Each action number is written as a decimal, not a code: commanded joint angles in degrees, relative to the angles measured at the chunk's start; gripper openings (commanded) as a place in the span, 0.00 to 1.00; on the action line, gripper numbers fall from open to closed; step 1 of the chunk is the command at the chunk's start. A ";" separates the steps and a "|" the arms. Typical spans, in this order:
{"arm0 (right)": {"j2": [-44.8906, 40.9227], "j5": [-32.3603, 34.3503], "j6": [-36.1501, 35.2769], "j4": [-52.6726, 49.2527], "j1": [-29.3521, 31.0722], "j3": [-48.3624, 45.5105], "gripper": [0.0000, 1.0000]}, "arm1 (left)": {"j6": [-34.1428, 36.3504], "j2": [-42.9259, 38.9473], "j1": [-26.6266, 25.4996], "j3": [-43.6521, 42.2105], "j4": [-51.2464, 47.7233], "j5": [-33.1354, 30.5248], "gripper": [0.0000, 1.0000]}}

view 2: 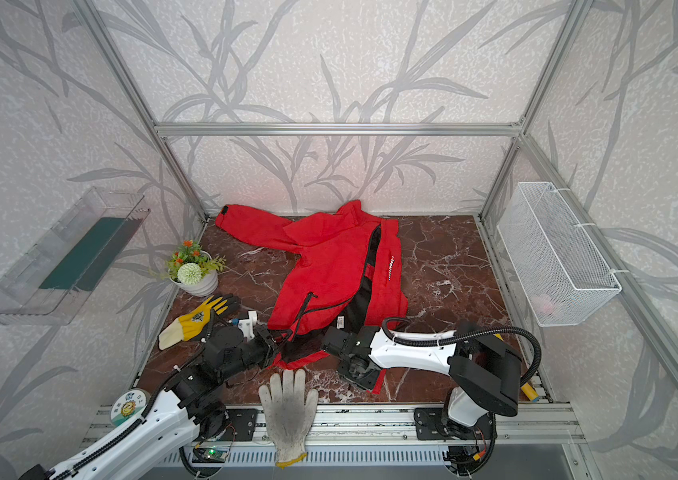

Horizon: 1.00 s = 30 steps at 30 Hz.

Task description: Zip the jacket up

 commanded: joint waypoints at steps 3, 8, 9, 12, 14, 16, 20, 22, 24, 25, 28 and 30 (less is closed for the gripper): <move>-2.26 1.71 0.78 -0.30 0.23 -1.32 0.35 | -0.19 -0.18 0.41 1.29 0.73 0.52 0.00; -2.97 2.15 0.72 0.74 0.24 -1.77 0.38 | -0.12 0.15 0.37 1.25 0.81 0.69 0.00; -3.14 2.45 0.73 0.91 0.23 -1.84 0.38 | -0.17 0.16 0.39 1.35 0.82 0.67 0.00; -3.40 2.60 1.13 1.29 0.16 -2.42 0.39 | -0.17 0.39 0.42 1.47 0.82 0.66 0.00; -3.80 2.60 1.37 1.98 0.13 -3.10 0.39 | -0.08 0.54 0.35 1.65 0.91 0.76 0.00; -4.21 2.86 1.53 2.95 0.00 -3.67 0.40 | 0.06 0.81 0.41 1.69 1.02 0.78 0.00; -4.91 3.30 1.36 3.08 -0.16 -3.94 0.39 | 0.05 1.20 0.37 1.83 1.41 0.84 0.00; -5.31 3.55 1.34 2.85 -0.26 -4.04 0.38 | 0.06 1.41 0.39 1.90 1.54 0.96 0.00; -5.66 3.89 1.45 3.34 -0.32 -4.40 0.35 | 0.16 1.56 0.41 2.09 1.46 0.92 0.00; -5.71 4.03 1.47 3.78 -0.42 -4.72 0.33 | 0.15 1.55 0.41 2.18 1.44 0.93 0.00; -5.54 3.92 1.43 5.79 -0.82 -5.61 0.30 | 0.31 1.62 0.40 2.35 1.28 1.06 0.00; -5.36 3.82 1.19 6.32 -1.01 -5.77 0.28 | 0.25 1.54 0.38 2.51 0.99 1.10 0.00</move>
